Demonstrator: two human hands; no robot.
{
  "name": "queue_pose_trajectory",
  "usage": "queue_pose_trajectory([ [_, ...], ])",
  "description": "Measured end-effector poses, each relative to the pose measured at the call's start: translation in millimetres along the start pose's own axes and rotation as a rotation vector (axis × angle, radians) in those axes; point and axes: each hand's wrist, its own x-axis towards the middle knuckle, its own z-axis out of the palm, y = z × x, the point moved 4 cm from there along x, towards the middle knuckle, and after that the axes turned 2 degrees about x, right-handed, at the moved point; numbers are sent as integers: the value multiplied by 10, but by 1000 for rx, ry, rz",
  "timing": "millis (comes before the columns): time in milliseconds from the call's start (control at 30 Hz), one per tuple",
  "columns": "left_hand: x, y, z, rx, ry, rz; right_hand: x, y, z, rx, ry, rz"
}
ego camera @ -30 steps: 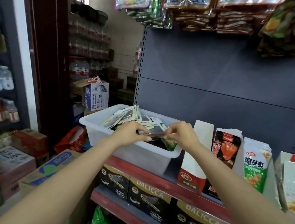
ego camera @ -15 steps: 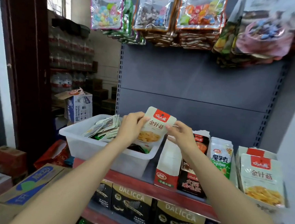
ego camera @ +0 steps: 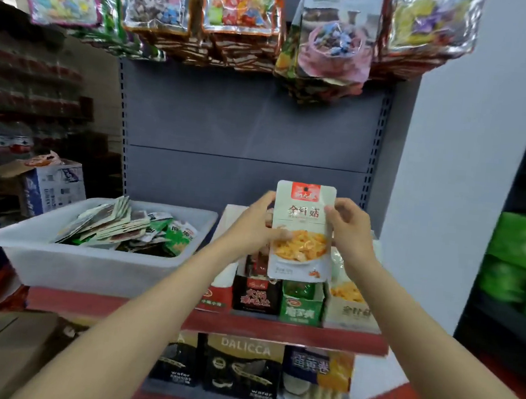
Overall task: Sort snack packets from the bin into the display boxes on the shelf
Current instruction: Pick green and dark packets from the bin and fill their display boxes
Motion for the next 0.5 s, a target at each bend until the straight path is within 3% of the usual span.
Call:
queue_pose_trajectory([
  [200, 245, 157, 749, -24, 118, 92, 38, 89, -653, -187, -118, -84],
  [367, 349, 83, 1113, 53, 62, 113, 24, 284, -890, -399, -141, -125],
  [500, 340, 40, 1143, 158, 79, 171, -7, 489, -913, -434, -150, -130],
])
